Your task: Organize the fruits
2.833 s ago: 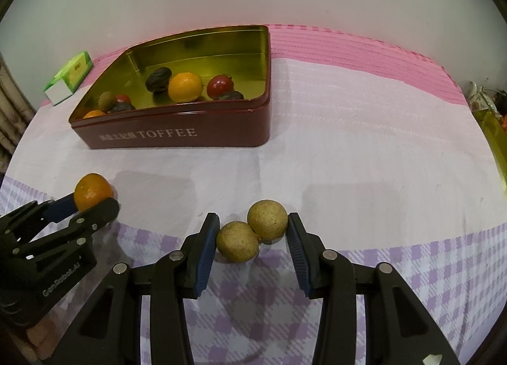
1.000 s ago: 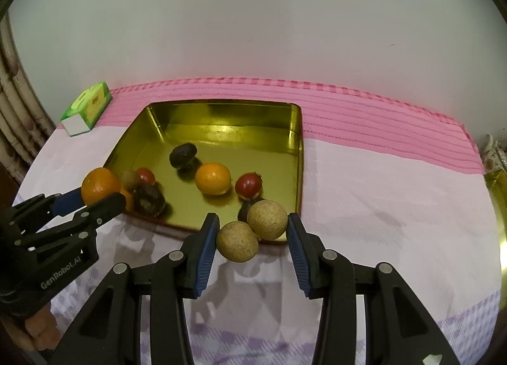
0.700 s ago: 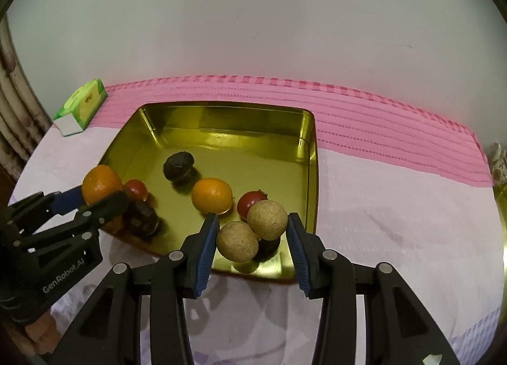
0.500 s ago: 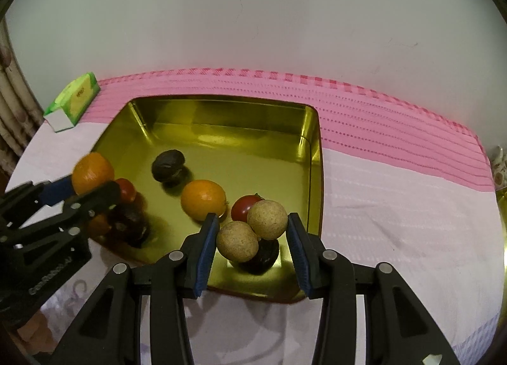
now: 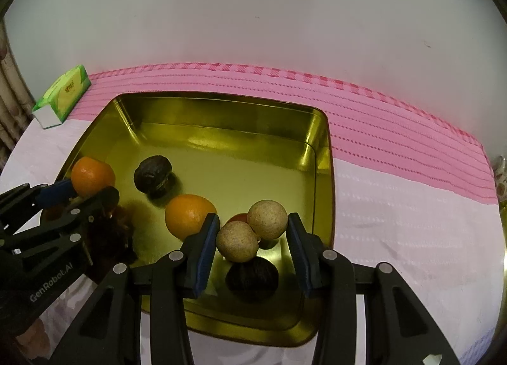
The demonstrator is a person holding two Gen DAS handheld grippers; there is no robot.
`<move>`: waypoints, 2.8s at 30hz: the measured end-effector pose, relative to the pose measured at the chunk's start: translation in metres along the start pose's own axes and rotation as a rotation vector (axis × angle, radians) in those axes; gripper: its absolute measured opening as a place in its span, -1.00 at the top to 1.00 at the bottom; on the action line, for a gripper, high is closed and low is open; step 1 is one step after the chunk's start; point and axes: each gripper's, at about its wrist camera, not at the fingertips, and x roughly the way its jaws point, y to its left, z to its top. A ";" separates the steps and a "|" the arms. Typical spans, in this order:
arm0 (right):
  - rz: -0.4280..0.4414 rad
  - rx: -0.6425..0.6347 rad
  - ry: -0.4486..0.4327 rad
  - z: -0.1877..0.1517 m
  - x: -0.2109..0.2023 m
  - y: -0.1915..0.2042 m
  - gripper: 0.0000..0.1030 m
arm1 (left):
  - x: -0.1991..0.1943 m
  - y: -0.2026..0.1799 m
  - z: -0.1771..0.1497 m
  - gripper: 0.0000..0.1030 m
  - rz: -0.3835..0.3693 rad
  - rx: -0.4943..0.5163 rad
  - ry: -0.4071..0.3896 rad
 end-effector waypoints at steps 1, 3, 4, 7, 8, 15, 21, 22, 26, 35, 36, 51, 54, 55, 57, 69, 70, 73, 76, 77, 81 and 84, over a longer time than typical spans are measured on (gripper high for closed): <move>-0.002 -0.002 -0.002 0.000 0.000 0.000 0.22 | 0.000 0.000 0.000 0.19 0.000 -0.001 -0.001; 0.001 0.000 -0.001 0.001 0.000 -0.001 0.21 | -0.001 0.001 -0.001 0.18 0.006 -0.001 -0.004; 0.003 0.002 0.000 0.001 0.000 -0.002 0.21 | -0.002 0.002 -0.002 0.18 0.007 -0.003 -0.005; 0.003 0.005 0.007 0.000 -0.001 -0.004 0.21 | -0.003 0.003 -0.003 0.18 0.006 -0.008 0.000; 0.002 0.005 0.004 -0.002 -0.003 -0.005 0.20 | -0.003 0.002 -0.002 0.18 0.002 -0.007 0.004; -0.013 -0.001 0.004 -0.005 -0.005 0.002 0.07 | -0.010 0.004 -0.004 0.14 -0.001 0.002 -0.006; -0.004 0.010 -0.003 -0.006 -0.013 0.003 -0.04 | -0.017 0.007 -0.005 0.06 0.004 -0.004 -0.007; -0.003 0.012 -0.005 -0.007 -0.015 0.003 -0.06 | -0.018 0.007 -0.006 0.06 0.008 -0.003 -0.007; 0.001 0.024 -0.014 -0.007 -0.021 0.007 -0.18 | -0.031 0.007 -0.011 0.05 0.015 -0.004 -0.015; 0.008 0.067 -0.046 -0.020 -0.053 0.011 -0.48 | -0.060 0.008 -0.026 0.05 0.033 -0.027 -0.029; 0.010 0.071 -0.046 -0.021 -0.056 0.011 -0.49 | -0.062 0.008 -0.028 0.05 0.033 -0.028 -0.029; -0.008 0.061 -0.038 -0.063 -0.086 0.019 -0.56 | -0.096 0.001 -0.067 0.05 0.044 -0.021 -0.034; -0.010 0.048 -0.039 -0.068 -0.092 0.019 -0.58 | -0.100 0.002 -0.071 0.05 0.043 -0.024 -0.032; -0.012 0.042 -0.040 -0.070 -0.094 0.019 -0.59 | -0.100 0.002 -0.072 0.05 0.045 -0.024 -0.031; -0.018 0.040 -0.043 -0.072 -0.097 0.018 -0.60 | -0.102 0.002 -0.074 0.05 0.046 -0.025 -0.028; -0.017 0.031 -0.038 -0.084 -0.103 0.017 -0.61 | -0.108 -0.004 -0.082 0.05 0.055 -0.021 -0.025; -0.017 0.030 -0.037 -0.085 -0.103 0.016 -0.61 | -0.108 -0.004 -0.082 0.05 0.054 -0.020 -0.025; -0.014 0.033 -0.034 -0.086 -0.103 0.015 -0.61 | -0.109 -0.006 -0.083 0.05 0.058 -0.017 -0.025; -0.014 0.038 -0.034 -0.087 -0.103 0.013 -0.61 | -0.109 -0.007 -0.084 0.05 0.058 -0.015 -0.024; -0.011 0.041 -0.035 -0.087 -0.103 0.013 -0.61 | -0.109 -0.007 -0.084 0.05 0.059 -0.015 -0.024; -0.012 0.037 -0.034 -0.087 -0.103 0.013 -0.62 | -0.109 -0.009 -0.084 0.05 0.066 -0.016 -0.018; -0.014 0.037 -0.034 -0.087 -0.103 0.012 -0.62 | -0.109 -0.009 -0.084 0.05 0.069 -0.014 -0.019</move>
